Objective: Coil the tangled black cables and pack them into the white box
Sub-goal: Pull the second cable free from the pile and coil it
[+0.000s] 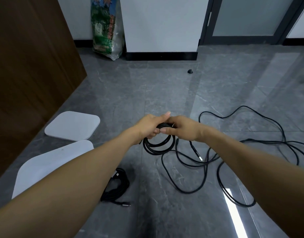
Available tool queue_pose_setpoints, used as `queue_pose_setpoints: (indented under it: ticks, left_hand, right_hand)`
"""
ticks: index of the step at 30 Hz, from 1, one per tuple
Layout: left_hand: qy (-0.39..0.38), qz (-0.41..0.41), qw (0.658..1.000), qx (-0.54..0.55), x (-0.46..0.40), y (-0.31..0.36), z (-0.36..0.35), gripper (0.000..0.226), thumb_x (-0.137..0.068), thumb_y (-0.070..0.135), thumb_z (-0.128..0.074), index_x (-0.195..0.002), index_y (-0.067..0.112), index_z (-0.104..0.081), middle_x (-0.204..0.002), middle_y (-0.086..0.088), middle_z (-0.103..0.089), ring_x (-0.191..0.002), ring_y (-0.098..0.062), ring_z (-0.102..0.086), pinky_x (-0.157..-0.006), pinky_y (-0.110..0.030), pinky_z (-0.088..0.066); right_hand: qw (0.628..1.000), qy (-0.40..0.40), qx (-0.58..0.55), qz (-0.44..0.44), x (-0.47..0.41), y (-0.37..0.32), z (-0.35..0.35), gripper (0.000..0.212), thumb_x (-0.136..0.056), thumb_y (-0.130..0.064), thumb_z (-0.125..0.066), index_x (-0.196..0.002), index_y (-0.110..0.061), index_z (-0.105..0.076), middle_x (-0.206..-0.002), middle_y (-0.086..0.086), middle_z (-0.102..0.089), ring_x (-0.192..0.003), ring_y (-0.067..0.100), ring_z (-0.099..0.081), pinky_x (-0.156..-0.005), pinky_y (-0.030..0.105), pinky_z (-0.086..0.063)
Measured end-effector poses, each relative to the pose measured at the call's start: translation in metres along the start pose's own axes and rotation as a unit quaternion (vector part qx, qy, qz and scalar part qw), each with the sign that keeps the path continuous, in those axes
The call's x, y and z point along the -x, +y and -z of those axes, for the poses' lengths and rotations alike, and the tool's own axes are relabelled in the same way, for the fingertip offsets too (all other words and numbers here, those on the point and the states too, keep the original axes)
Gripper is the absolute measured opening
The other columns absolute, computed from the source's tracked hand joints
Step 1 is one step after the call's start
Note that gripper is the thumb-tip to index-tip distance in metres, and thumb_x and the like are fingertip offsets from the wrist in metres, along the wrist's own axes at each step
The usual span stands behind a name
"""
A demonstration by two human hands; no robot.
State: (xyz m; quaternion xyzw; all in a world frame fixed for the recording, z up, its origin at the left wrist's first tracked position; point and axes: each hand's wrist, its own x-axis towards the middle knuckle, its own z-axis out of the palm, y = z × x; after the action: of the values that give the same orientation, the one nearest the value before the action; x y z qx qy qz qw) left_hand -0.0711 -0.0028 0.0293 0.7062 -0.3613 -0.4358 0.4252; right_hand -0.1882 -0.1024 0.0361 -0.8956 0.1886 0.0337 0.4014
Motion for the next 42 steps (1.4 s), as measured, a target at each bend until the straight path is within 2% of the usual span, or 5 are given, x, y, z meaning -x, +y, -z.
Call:
queue_pose_setpoints:
  ticks: [9,19,25,34,42]
  left_hand:
    - [0.01,-0.07,0.997,-0.037,-0.01,-0.017,0.009,0.03,-0.094,0.041,-0.048,-0.09,0.012,-0.057,-0.069,0.004,-0.046,-0.065,-0.008,-0.048,-0.085,-0.034,-0.047]
    - [0.002,-0.05,0.999,0.012,-0.004,-0.011,0.001,0.035,-0.101,0.034,-0.036,-0.074,0.013,-0.042,-0.057,0.004,-0.025,-0.046,-0.008,-0.023,-0.046,-0.019,-0.028]
    - [-0.046,-0.046,0.998,0.008,0.0,-0.005,-0.008,0.039,-0.098,0.044,-0.036,-0.069,0.017,-0.041,-0.054,0.007,-0.03,-0.043,-0.004,-0.024,-0.043,-0.017,-0.024]
    - [0.077,-0.098,0.991,0.043,-0.006,-0.001,-0.01,0.045,-0.099,0.045,-0.032,-0.067,0.015,-0.043,-0.051,0.006,-0.026,-0.038,-0.004,-0.021,-0.041,-0.02,-0.021]
    - [0.178,-0.137,0.965,-0.136,-0.007,-0.005,-0.004,0.042,-0.1,0.042,-0.03,-0.068,0.019,-0.044,-0.06,0.006,-0.042,-0.055,-0.012,-0.04,-0.057,-0.031,-0.031]
  right_hand:
    - [0.991,0.074,-0.087,-0.066,0.005,0.008,0.001,0.029,-0.1,-0.029,-0.039,-0.075,-0.016,-0.043,-0.065,-0.002,-0.04,-0.055,0.011,-0.036,-0.053,0.022,-0.032]
    - [0.966,0.207,-0.153,-0.013,0.002,0.016,0.016,0.014,-0.085,-0.022,-0.067,-0.075,-0.019,-0.058,-0.066,-0.004,-0.047,-0.048,0.001,-0.04,-0.053,0.018,-0.034]
    - [0.95,0.311,-0.029,-0.02,-0.005,0.017,0.016,0.013,-0.08,-0.022,-0.071,-0.089,-0.012,-0.072,-0.094,0.001,-0.045,-0.092,0.013,-0.045,-0.084,0.023,-0.038]
    - [0.936,0.134,-0.315,-0.081,-0.001,0.008,0.011,0.045,-0.098,-0.033,-0.043,-0.097,0.007,-0.065,-0.08,0.014,-0.059,-0.074,0.023,-0.056,-0.08,0.035,-0.05]
    - [0.93,0.089,-0.352,-0.06,-0.004,-0.004,0.007,0.012,-0.088,-0.001,-0.058,-0.078,-0.005,-0.063,-0.07,0.008,-0.061,-0.065,0.013,-0.058,-0.067,0.02,-0.048]
